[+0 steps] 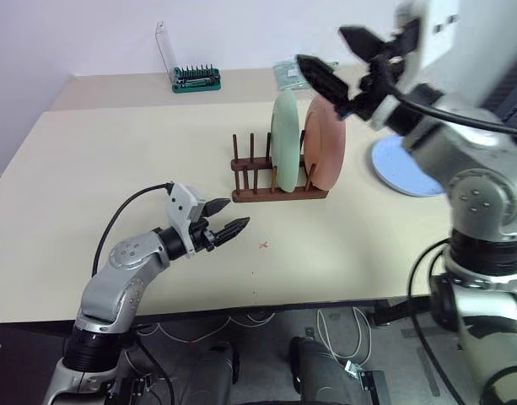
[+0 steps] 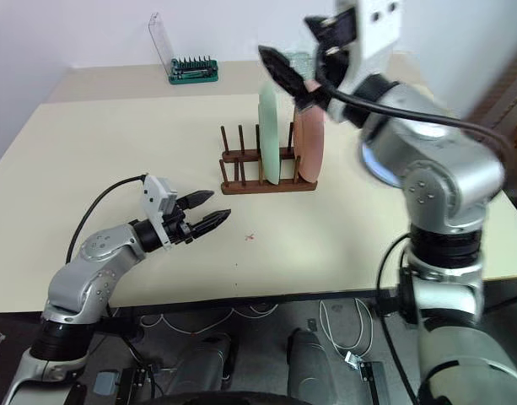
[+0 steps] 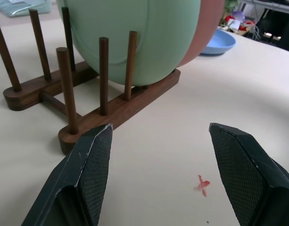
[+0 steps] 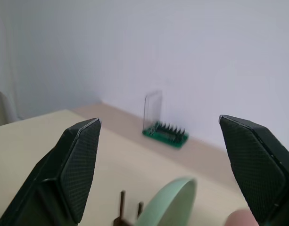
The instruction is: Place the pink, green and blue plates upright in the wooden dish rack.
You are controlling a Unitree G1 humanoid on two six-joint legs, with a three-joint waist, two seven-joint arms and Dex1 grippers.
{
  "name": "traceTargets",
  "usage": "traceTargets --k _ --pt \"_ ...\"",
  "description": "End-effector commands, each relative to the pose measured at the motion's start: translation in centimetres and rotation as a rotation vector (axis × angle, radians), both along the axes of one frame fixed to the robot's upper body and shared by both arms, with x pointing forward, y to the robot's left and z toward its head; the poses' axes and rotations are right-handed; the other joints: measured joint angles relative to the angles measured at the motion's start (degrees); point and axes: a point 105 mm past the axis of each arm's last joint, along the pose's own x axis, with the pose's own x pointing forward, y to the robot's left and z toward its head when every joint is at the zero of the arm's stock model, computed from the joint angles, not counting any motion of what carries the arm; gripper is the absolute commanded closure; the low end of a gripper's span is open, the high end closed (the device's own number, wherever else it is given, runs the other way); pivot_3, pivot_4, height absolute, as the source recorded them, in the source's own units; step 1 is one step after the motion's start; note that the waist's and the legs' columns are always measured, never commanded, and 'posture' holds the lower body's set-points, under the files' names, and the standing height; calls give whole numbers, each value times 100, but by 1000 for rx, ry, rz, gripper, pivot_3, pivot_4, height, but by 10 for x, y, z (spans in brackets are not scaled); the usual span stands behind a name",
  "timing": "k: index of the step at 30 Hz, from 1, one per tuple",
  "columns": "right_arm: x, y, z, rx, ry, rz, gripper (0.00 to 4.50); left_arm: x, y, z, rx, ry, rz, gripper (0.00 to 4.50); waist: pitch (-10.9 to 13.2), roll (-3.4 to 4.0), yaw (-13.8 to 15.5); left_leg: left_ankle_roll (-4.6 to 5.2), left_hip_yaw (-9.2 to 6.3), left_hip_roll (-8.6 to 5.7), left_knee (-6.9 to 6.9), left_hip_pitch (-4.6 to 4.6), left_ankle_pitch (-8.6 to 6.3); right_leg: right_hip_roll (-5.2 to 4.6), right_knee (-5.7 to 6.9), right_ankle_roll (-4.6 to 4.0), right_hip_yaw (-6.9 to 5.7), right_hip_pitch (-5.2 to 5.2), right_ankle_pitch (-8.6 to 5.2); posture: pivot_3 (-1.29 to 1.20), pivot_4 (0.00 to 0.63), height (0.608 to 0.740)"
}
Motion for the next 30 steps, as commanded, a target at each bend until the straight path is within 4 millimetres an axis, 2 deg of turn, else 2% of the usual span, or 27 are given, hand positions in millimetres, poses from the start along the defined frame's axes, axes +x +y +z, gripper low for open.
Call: traceTargets --k 1,2,4,5,8,10,12,16,19,22,25,30 --pt "3 -71 1 -39 4 -178 194 -4 -3 7 10 -41 -35 1142 0 0 37 9 6 -2 6 0 -5 -2 -6 0 2 4 0 0 150 740" --pt "8 -88 -21 -122 69 -240 194 -5 -5 7 9 -41 -54 1142 -1 0 40 11 17 -3 6 0 -6 -8 -14 -1 6 5 -1 0 150 740" --pt "14 -108 -56 -282 167 -317 194 -7 -8 7 6 -38 -81 1142 -1 2 23 15 24 0 4 4 -8 -9 -18 -4 8 6 -3 0 150 740" --pt "16 -115 -75 -396 204 -347 194 -8 -10 7 5 -37 -97 1142 -2 5 -4 15 26 1 3 6 -9 -8 -18 -4 8 5 -3 0 150 740" --pt "19 -122 -104 -547 247 -361 194 -9 -13 7 1 -36 -123 1142 2 27 -112 15 35 3 1 9 -9 -8 -10 -4 15 0 -3 0 150 740" --pt "32 -134 -140 -616 318 -388 194 -8 -16 7 5 -39 -144 1142 2 34 -128 15 44 4 1 13 -9 -8 -4 -2 24 -2 -3 0 150 740" --pt "43 -143 -164 -691 355 -413 194 -7 -18 7 9 -43 -149 1142 1 28 -109 15 44 5 4 15 -9 -6 -2 -2 23 -1 -2 0 150 740" --pt "61 -159 -182 -727 394 -477 194 -6 -16 6 11 -47 -142 1142 3 31 -79 14 44 1 6 11 -8 -9 -4 0 24 -2 -1 0 150 740" --pt "69 -157 -198 -687 461 -444 194 -7 -15 6 -6 -54 -133 1142 4 32 -73 14 43 -1 4 9 -8 -12 -5 1 24 -3 0 0 150 740" --pt "81 -167 -207 -719 462 -528 194 -10 -15 3 -6 -56 -128 1142 3 30 -92 13 42 0 4 11 -8 -11 -4 1 24 -3 0 0 150 740" --pt "86 -172 -213 -752 462 -563 1074 -11 -10 -5 -2 -52 -118 1142 3 31 -85 13 42 0 3 13 -7 -11 -3 0 25 -2 0 0 150 740" --pt "86 -174 -221 -816 441 -562 3582 -11 -4 -13 2 -51 -105 1142 2 29 -55 13 40 -5 8 11 -7 -12 -4 0 25 2 0 0 150 740"
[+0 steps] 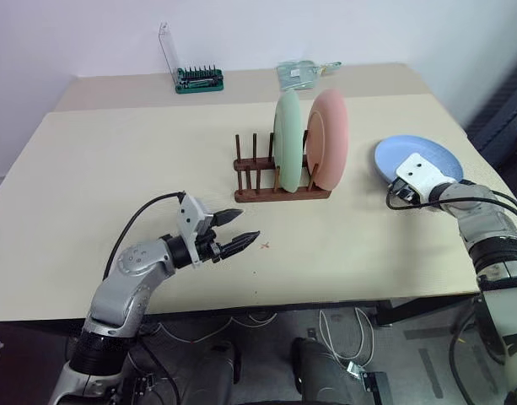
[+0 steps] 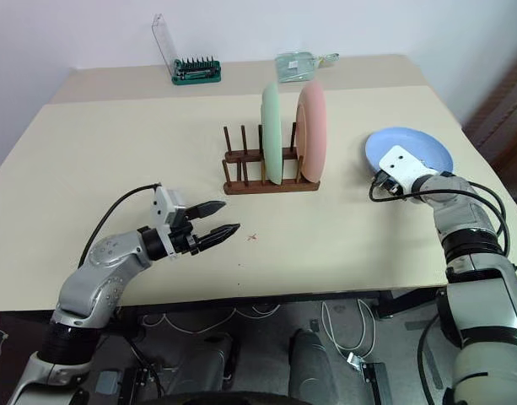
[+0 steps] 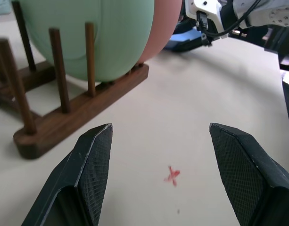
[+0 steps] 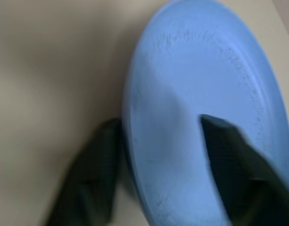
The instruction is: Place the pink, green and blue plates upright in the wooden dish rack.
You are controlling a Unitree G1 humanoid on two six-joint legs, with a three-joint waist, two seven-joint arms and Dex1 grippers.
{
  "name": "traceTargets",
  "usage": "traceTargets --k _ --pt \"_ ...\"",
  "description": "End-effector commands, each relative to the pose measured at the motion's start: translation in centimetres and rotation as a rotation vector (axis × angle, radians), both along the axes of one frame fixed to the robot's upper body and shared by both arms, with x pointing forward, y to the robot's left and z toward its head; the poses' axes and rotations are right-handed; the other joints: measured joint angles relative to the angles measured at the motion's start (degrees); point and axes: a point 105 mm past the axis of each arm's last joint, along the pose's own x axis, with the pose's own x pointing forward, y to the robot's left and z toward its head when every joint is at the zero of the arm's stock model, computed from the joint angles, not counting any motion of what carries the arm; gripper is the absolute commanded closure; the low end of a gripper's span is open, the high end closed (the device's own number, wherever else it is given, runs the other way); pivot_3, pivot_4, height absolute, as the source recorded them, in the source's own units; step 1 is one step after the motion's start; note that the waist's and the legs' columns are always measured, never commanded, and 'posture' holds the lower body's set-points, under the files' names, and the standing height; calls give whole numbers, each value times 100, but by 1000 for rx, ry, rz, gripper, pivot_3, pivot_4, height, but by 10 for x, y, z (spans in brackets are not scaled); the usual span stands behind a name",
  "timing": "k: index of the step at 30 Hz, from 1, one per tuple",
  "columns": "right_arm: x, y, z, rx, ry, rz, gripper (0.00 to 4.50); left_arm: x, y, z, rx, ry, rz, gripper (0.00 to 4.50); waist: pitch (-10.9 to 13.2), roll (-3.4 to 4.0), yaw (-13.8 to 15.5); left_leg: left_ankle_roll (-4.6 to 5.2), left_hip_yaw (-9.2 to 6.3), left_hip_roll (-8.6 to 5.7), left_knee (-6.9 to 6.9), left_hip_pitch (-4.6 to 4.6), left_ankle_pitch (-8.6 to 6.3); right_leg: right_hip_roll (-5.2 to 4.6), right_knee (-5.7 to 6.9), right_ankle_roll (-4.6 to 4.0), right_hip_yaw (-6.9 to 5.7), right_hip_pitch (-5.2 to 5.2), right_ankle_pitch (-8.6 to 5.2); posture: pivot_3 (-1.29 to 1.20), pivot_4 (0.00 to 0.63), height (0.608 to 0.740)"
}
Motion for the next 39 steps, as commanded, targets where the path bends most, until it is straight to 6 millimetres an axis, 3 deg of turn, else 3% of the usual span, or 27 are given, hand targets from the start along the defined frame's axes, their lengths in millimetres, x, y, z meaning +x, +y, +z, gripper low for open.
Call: traceTargets --k 1,2,5,7,9,11,12,15,18,22,25,28,30,32,39 --pt "1 -3 2 -58 -27 10 4109 0 5 3 -4 -45 6 1142 0 0 -5 0 0 0 0 0 0 0 0 0 0 0 0 0 150 740" --pt "1 -2 4 -53 -42 15 4464 0 6 2 -4 -45 8 1142 0 1 -12 0 0 0 -1 1 0 0 1 0 0 0 0 0 150 740" --pt "3 0 18 -83 -117 32 4464 1 7 0 -3 -46 9 1142 0 1 -24 0 -1 1 -2 2 0 0 2 1 0 -1 0 0 150 740" --pt "3 3 48 -104 -231 53 4464 2 9 0 -1 -46 12 1142 1 3 -24 0 -1 1 -2 2 0 0 3 1 0 -1 0 0 150 740" --pt "2 10 91 -69 -380 50 4464 2 12 -1 0 -45 18 1142 6 12 -26 0 -1 0 -2 1 0 0 4 1 1 -2 0 0 150 740" --pt "-2 14 111 -47 -449 49 4464 2 13 -1 0 -44 21 1142 6 20 -44 0 0 0 -3 1 0 0 6 2 4 -7 1 0 150 740" --pt "-7 32 147 37 -567 95 4464 2 13 -1 1 -44 21 1142 6 19 -39 0 0 2 -5 2 0 1 7 2 4 -7 1 0 150 740" --pt "-36 76 226 274 -798 253 4464 3 13 0 2 -43 18 1142 6 21 -49 0 -3 4 -7 1 0 4 13 2 4 -12 0 0 150 740" --pt "-66 120 267 519 -859 461 4464 6 13 -1 0 -46 23 1142 6 22 -35 1 -6 6 -6 2 0 5 13 2 3 -12 0 0 150 740" --pt "-112 197 275 901 -654 864 4464 12 19 4 -8 -65 59 1142 -4 4 -6 1 -27 6 -5 0 -1 6 13 1 -5 -5 0 0 150 740" --pt "-133 243 273 1201 -474 1013 4464 18 27 4 0 -49 105 1142 -4 5 -13 2 -32 6 -3 0 -1 5 16 0 -5 -6 1 0 150 740" --pt "-141 279 263 1416 -261 1066 4464 18 30 3 12 -40 110 1142 -4 6 -23 1 -37 5 -5 0 -1 6 25 -1 -5 -14 1 0 150 740" --pt "-135 291 255 1607 -100 1027 4464 18 27 3 8 -38 114 1142 -4 6 -6 1 -37 5 -8 0 -1 6 25 -2 -5 -15 2 0 150 740" --pt "-112 296 244 1725 21 864 4464 17 29 8 2 -45 128 1142 -5 6 -21 1 -41 3 -7 -2 -1 5 26 -2 -6 -16 2 0 150 740" --pt "-69 299 211 1782 176 570 4464 12 26 16 -2 -46 125 1142 -5 7 -37 -1 -33 2 -13 -2 1 9 27 -6 -7 -21 5 0 150 740"
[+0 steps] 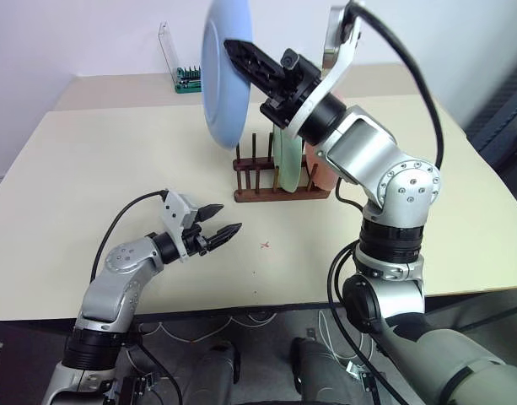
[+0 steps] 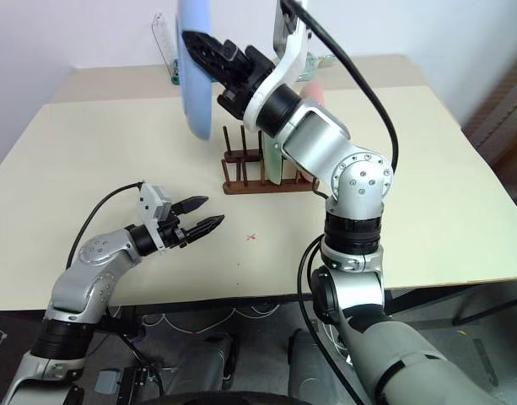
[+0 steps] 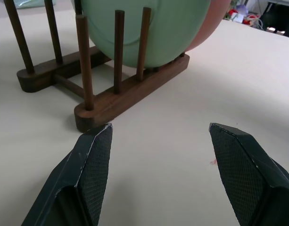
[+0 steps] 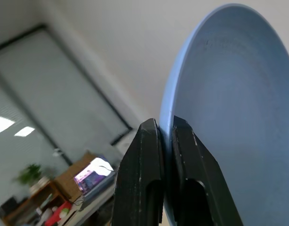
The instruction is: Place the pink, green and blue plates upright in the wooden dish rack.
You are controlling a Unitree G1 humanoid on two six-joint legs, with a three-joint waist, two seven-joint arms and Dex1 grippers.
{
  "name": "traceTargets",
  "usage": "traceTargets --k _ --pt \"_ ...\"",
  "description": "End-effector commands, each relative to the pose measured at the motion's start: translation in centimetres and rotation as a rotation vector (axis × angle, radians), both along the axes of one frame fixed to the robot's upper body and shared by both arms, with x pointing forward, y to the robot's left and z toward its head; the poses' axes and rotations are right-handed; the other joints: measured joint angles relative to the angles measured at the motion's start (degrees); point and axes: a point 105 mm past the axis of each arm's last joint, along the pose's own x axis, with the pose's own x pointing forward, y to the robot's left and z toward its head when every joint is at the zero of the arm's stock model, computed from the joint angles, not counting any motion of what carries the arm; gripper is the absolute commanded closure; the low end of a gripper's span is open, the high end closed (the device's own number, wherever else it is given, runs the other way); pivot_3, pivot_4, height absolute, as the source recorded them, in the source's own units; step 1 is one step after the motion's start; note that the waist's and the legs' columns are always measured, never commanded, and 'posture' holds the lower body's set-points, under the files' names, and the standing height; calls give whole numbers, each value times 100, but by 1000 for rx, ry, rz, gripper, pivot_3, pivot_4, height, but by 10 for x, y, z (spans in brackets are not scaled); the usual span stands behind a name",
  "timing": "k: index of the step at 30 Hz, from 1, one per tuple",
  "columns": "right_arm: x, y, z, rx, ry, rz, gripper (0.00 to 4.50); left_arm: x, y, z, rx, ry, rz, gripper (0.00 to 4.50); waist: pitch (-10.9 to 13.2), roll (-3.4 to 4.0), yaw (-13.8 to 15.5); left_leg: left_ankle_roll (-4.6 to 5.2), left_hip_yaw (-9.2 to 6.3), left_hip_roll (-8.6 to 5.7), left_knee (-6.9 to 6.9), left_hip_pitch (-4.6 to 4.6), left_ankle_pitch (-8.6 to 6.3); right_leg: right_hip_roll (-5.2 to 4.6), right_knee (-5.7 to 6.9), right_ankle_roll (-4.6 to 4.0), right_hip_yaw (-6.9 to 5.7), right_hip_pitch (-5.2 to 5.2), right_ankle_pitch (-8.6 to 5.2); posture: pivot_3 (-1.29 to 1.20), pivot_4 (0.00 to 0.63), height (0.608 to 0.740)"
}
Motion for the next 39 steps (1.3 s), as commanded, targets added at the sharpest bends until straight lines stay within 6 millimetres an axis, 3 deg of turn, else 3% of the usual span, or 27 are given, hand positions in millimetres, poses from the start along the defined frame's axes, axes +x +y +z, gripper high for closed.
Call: traceTargets --k 1,16,17,20,23,30,36,37,39 --pt "9 -1 1 -6 39 -33 4464 -2 0 16 -14 -46 0 1142 0 0 -15 0 1 1 -2 0 0 1 0 0 0 0 0 0 150 740" --pt "36 -7 -29 -112 175 -131 4464 -3 -9 26 -14 -50 -14 1142 1 2 -82 1 3 4 -3 1 0 7 2 0 0 -3 0 0 150 740" --pt "39 -9 -31 -120 184 -146 3943 -3 -10 27 -15 -50 -16 1142 1 2 -92 1 3 4 -4 0 0 7 2 0 0 -3 0 0 150 740" --pt "40 -10 -30 -134 174 -164 2988 -4 -11 28 -18 -50 -18 1142 1 2 -127 1 2 4 -4 0 0 7 2 0 0 -3 0 0 150 740" --pt "37 -10 -25 -138 141 -162 1439 -5 -12 28 -19 -48 -18 1142 1 2 -145 1 1 5 -5 0 0 8 2 0 0 -4 0 0 150 740" --pt "24 -17 3 -188 -51 -188 1439 -6 -14 29 -23 -43 -20 1142 2 3 -143 1 1 5 -6 0 0 8 1 1 0 -4 0 0 150 740" --pt "6 -56 33 -251 -305 -277 1439 -7 -15 29 -22 -39 -17 1142 2 2 -124 1 1 4 -3 -2 0 8 -3 2 -1 0 -1 0 150 740" --pt "4 -60 33 -266 -333 -281 1439 -7 -15 29 -22 -39 -17 1142 2 2 -126 1 2 4 -3 -2 0 8 -4 2 -1 0 -1 0 150 740" --pt "-8 -80 19 -483 -464 -328 1963 -8 -16 28 -20 -36 -25 1142 1 0 -117 2 2 5 -5 -2 -1 8 -4 2 -1 0 -1 0 150 740"
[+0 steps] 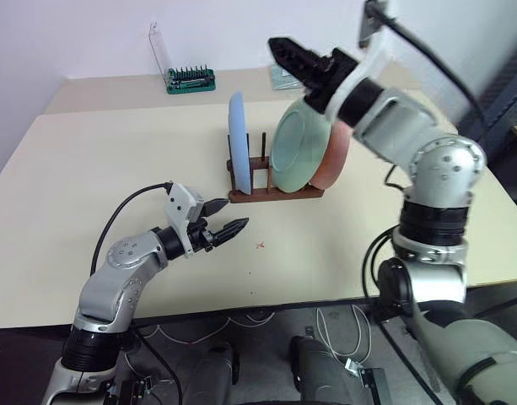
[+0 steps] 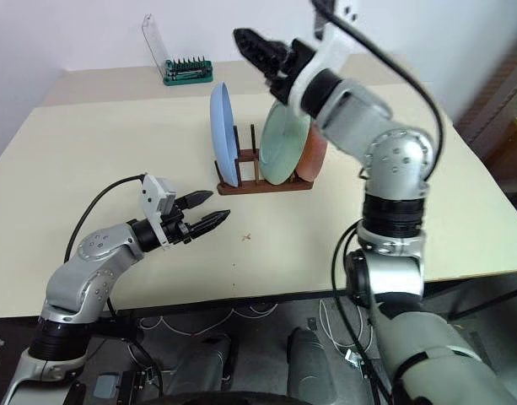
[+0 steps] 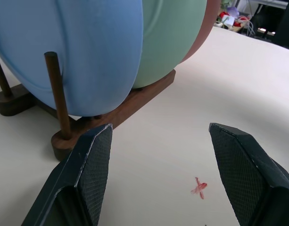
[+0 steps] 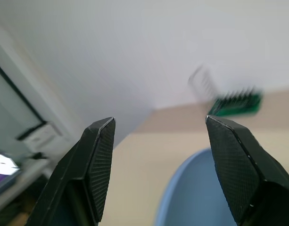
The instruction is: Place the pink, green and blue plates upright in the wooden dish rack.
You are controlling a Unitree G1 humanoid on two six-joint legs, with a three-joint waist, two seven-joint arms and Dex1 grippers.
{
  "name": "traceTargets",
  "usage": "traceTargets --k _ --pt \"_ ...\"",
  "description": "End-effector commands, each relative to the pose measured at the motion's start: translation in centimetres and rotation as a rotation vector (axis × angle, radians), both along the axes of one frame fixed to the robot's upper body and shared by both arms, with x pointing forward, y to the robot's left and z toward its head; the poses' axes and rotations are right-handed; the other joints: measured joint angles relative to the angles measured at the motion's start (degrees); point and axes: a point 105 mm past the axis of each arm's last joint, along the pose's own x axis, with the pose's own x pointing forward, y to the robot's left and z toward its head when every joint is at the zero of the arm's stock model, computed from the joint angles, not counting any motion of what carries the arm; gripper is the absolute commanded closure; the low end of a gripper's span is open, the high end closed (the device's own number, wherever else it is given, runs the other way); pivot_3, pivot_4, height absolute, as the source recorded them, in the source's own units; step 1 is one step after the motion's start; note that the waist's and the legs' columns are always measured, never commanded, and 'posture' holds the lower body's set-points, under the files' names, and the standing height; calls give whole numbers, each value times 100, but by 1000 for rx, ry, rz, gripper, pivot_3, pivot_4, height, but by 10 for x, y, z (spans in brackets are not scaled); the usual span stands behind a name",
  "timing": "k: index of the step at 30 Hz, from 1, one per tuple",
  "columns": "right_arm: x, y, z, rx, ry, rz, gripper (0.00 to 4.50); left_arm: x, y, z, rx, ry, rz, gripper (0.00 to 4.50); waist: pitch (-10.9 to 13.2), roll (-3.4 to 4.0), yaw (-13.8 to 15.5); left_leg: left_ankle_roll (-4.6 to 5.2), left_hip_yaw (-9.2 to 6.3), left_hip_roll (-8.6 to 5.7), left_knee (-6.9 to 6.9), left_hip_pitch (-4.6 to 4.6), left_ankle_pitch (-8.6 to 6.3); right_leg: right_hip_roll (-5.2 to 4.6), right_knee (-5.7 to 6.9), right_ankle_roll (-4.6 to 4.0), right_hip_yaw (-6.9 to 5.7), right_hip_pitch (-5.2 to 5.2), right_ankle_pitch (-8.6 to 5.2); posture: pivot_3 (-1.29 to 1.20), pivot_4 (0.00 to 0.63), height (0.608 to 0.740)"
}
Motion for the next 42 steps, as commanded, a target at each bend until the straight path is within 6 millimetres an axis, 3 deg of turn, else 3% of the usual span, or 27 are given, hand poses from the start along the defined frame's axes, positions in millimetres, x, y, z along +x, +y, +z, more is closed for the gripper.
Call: traceTargets --k 1,5,6,12,23,28,32,37,42 --pt "-28 -20 -9 -310 -207 -37 2280 -5 -3 12 -6 -45 -23 1142 -1 -3 65 1 -1 0 0 -2 -1 0 -2 1 -2 0 -1 0 150 740" --pt "-38 -52 -70 -741 -202 -80 4350 -6 -8 11 -6 -40 -60 1142 0 -5 140 10 9 -4 9 -5 -6 -11 -16 13 -5 9 -9 0 150 740" --pt "-40 -55 -79 -799 -198 -70 4432 -6 -8 11 -6 -40 -63 1142 0 -6 136 10 14 -4 11 -5 -6 -12 -19 13 -4 9 -10 0 150 740" --pt "-34 -67 -112 -981 -149 -119 4432 -9 -14 10 9 -35 -131 1142 1 -6 136 10 27 4 13 1 -6 -11 -17 9 3 9 -10 0 150 740" --pt "-9 -63 -120 -1024 -168 -174 4432 -10 -10 7 7 -38 -100 1142 4 -13 159 9 21 -3 16 -5 -6 -19 -21 10 2 9 -10 0 150 740" --pt "-8 -52 -116 -1005 -219 -145 4432 -11 -7 4 8 -35 -90 1142 4 -13 163 9 20 -2 15 -4 -6 -18 -20 10 2 9 -10 0 150 740" --pt "-22 -19 -98 -917 -333 -47 4432 -10 -6 -1 6 -31 -82 1142 4 -12 148 9 19 -2 14 -2 -6 -17 -18 11 2 8 -9 0 150 740" --pt "-19 -29 -100 -953 -321 -80 4432 -11 -7 -3 3 -31 -81 1142 3 -14 175 9 16 -6 18 -5 -6 -20 -20 11 0 11 -9 0 150 740" --pt "-29 -57 -102 -989 -305 -78 4432 -11 -6 -5 3 -29 -75 1142 3 -14 186 9 15 -6 16 -5 -6 -20 -20 11 0 11 -9 0 150 740"
